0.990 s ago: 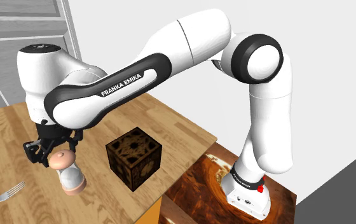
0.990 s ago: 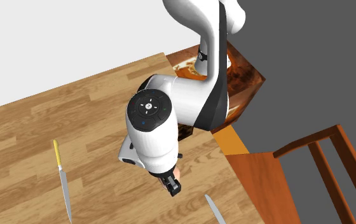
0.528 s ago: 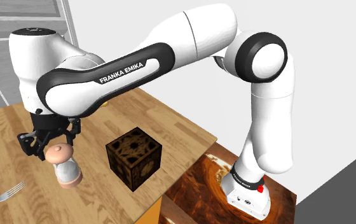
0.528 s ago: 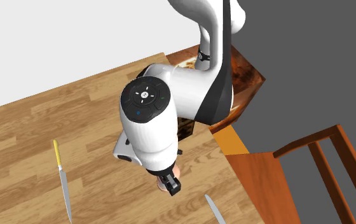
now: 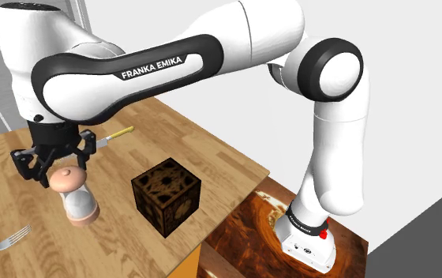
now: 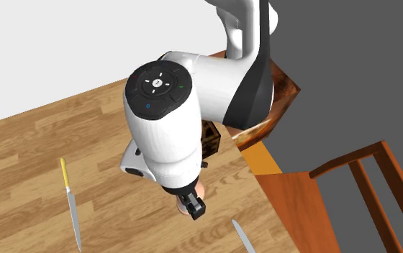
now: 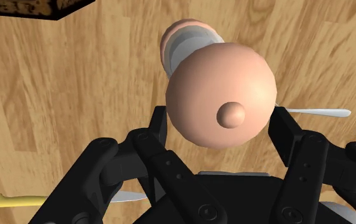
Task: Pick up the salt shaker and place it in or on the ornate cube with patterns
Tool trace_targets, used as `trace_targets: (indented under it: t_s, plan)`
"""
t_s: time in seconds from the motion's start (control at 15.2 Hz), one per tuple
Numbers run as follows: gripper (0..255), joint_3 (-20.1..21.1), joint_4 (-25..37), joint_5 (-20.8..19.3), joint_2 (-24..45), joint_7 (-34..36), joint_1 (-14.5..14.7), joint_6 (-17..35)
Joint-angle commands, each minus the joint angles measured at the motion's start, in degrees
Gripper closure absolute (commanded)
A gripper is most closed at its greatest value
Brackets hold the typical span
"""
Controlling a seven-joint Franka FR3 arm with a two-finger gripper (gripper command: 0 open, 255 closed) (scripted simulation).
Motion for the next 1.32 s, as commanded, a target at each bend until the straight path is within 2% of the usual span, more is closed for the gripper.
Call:
trace_targets:
  t_s: [0.0, 1.25]
  plan:
    - [255, 0.07, 1.21, 0.12, -0.18, -0.04, 0.05, -1.38]
    - [255, 0.47, 17.36, -0.15, 0.77, 0.09, 1.73, -16.53]
